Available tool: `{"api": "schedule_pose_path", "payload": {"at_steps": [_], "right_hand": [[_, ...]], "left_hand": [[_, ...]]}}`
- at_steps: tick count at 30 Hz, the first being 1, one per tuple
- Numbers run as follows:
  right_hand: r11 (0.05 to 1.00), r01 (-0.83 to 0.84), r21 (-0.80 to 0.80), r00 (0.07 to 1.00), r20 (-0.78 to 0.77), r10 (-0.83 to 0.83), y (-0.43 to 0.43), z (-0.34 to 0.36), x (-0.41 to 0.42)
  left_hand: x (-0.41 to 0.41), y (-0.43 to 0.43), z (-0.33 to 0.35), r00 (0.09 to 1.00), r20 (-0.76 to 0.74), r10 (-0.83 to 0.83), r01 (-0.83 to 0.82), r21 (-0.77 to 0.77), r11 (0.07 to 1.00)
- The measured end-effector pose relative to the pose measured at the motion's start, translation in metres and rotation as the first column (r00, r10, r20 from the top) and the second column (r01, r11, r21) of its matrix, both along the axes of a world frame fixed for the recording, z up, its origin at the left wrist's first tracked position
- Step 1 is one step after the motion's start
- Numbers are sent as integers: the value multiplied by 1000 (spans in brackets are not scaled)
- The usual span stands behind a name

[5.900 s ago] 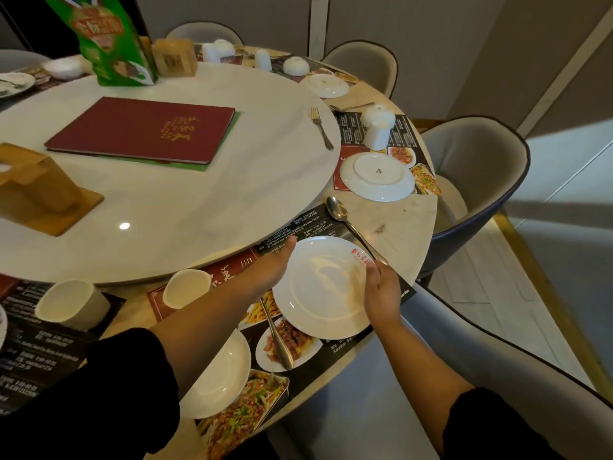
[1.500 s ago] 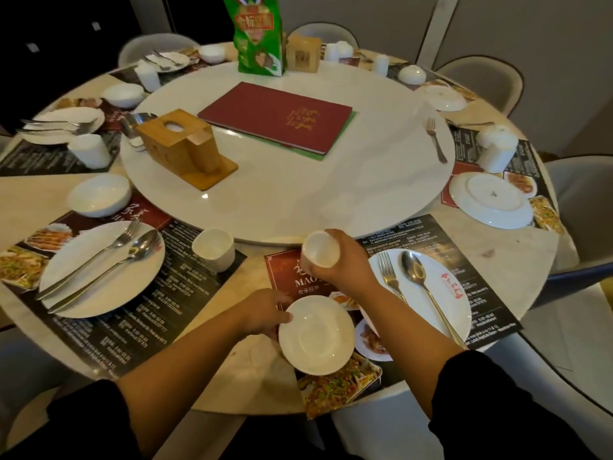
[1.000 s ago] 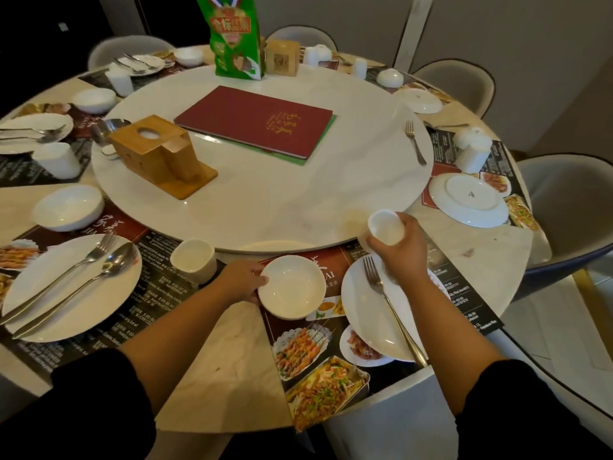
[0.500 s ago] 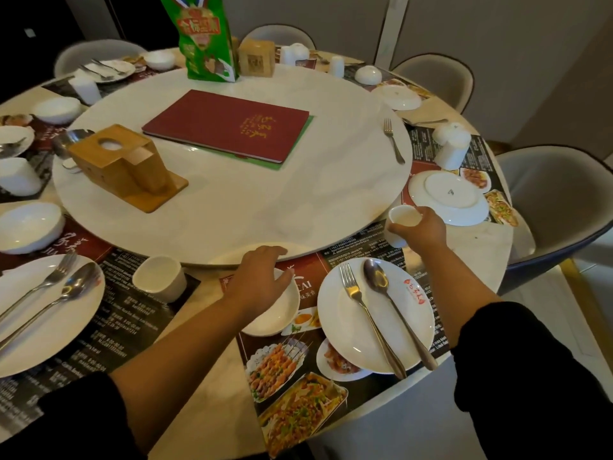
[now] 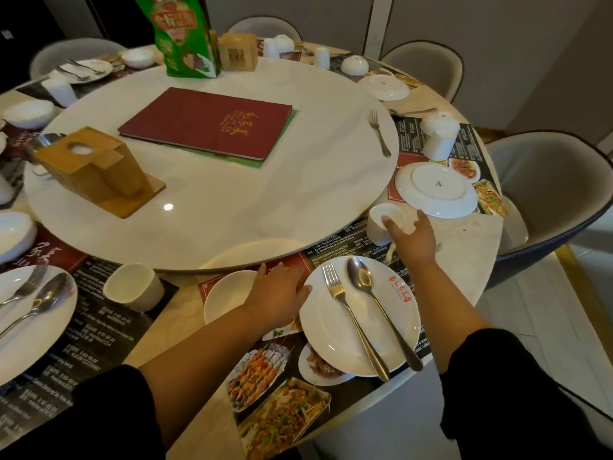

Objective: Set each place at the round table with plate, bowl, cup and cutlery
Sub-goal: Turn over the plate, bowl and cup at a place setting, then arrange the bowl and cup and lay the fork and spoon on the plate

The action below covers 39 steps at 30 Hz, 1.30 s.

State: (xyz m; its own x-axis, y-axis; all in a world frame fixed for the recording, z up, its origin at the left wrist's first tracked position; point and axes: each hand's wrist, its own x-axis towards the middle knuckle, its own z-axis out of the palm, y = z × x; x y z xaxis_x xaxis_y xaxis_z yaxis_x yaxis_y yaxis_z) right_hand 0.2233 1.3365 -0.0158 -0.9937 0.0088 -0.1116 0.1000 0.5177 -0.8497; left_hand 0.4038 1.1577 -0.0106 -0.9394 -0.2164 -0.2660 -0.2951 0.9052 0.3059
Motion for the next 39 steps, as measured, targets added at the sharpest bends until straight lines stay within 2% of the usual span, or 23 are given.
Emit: {"api": "schedule_pose_path", "payload": {"at_steps": [2,9,15,22,30,34,39], "right_hand": [[996,80,-41,997,-1,-80,14,-3,21],[990,-114,-85,988,95,122,47,-27,64],[985,-151,-84,986,61,156,41,-32,73],[979,-181,-98,982,42,186,38,-33,80],[973,-198,117,966,-146,214,60,-13,103],[943,-235,236,933,-215,287,75,1,145],[893,-245,378,919,-203,337,98,10,226]], "left_hand": [[-4,5,-3,998,58,-19,20,-23,1000],[-6,19,-3,988,142,-63,81,-121,989],[3,24,-3,986,156,-56,81,-160,984],[10,32,1,986,165,-18,65,-280,958],[45,54,13,999,32,-12,19,-207,978],[75,69,24,995,-22,-95,89,-182,979],[124,88,31,976,-51,-211,204,-125,971]]}}
